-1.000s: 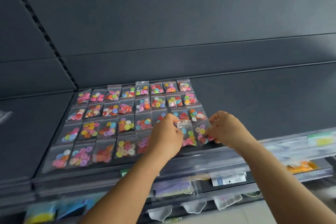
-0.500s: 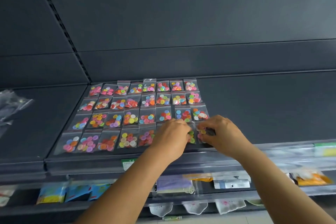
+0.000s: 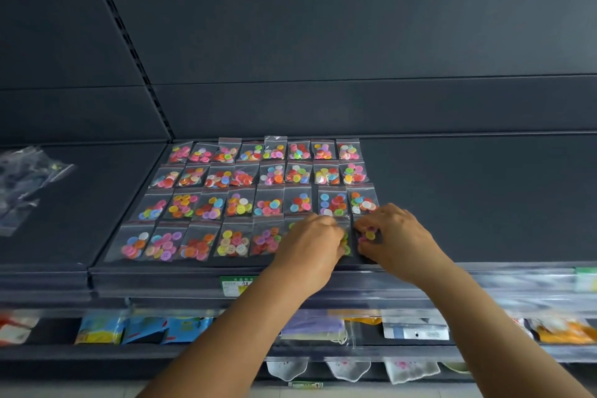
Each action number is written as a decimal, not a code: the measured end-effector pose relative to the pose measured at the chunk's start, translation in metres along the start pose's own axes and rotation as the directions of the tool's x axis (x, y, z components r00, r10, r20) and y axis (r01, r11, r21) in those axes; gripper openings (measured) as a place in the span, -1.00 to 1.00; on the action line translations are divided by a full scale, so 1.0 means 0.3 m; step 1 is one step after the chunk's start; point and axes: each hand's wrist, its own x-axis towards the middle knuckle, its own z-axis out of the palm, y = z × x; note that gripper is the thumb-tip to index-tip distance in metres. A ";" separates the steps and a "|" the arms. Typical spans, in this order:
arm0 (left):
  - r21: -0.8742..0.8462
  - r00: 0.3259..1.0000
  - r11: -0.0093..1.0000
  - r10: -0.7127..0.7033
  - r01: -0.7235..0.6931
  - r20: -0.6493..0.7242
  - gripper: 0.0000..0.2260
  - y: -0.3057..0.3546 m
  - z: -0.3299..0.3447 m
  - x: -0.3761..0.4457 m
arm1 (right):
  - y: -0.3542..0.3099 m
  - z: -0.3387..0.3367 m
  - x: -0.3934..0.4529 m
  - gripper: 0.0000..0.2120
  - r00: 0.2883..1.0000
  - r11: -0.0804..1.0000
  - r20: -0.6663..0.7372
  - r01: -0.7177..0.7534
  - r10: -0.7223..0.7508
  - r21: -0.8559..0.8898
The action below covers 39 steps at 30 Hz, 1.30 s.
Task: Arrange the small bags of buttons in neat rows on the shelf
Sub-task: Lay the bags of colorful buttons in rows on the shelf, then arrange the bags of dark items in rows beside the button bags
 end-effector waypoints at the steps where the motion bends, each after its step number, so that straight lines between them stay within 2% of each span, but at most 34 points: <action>1: -0.002 1.000 1.000 0.000 0.000 -0.001 -0.73 0.001 -0.001 -0.002 | 0.000 -0.001 0.003 -0.83 1.000 1.000 0.009 0.006 -0.006 -0.010; 3: -0.024 1.000 1.000 0.000 0.000 -0.024 -0.69 -0.001 -0.008 -0.009 | -0.002 -0.003 0.007 -0.87 1.000 1.000 0.003 0.013 -0.013 -0.021; 7: -0.031 0.992 0.999 -0.042 0.038 -0.122 -0.53 -0.028 -0.031 -0.036 | -0.031 -0.002 0.020 -0.51 0.993 0.996 -0.078 0.093 -0.094 -0.014; 12: 0.008 0.966 0.987 -0.156 0.161 -0.204 -0.48 -0.126 -0.083 -0.105 | -0.153 0.019 0.063 -0.38 0.969 0.968 -0.067 0.231 -0.238 -0.095; 16: -0.002 0.933 0.961 -0.270 0.278 -0.238 -0.46 -0.251 -0.137 -0.190 | -0.301 0.055 0.108 -0.34 0.937 0.936 -0.050 0.339 -0.345 -0.099; 25: 0.018 0.869 0.914 -0.380 0.406 -0.318 -0.47 -0.680 -0.292 -0.450 | -0.785 0.257 0.229 -0.37 0.877 0.874 -0.007 0.479 -0.481 -0.087; 32: -0.003 0.853 0.898 -0.418 0.439 -0.313 -0.47 -1.037 -0.392 -0.643 | -1.179 0.440 0.307 -0.39 0.865 0.864 0.043 0.502 -0.500 -0.050; 39: -0.058 0.826 0.874 -0.476 0.483 -0.300 -0.47 -1.294 -0.439 -0.745 | -1.438 0.547 0.397 -0.41 0.861 0.862 0.078 0.506 -0.502 -0.030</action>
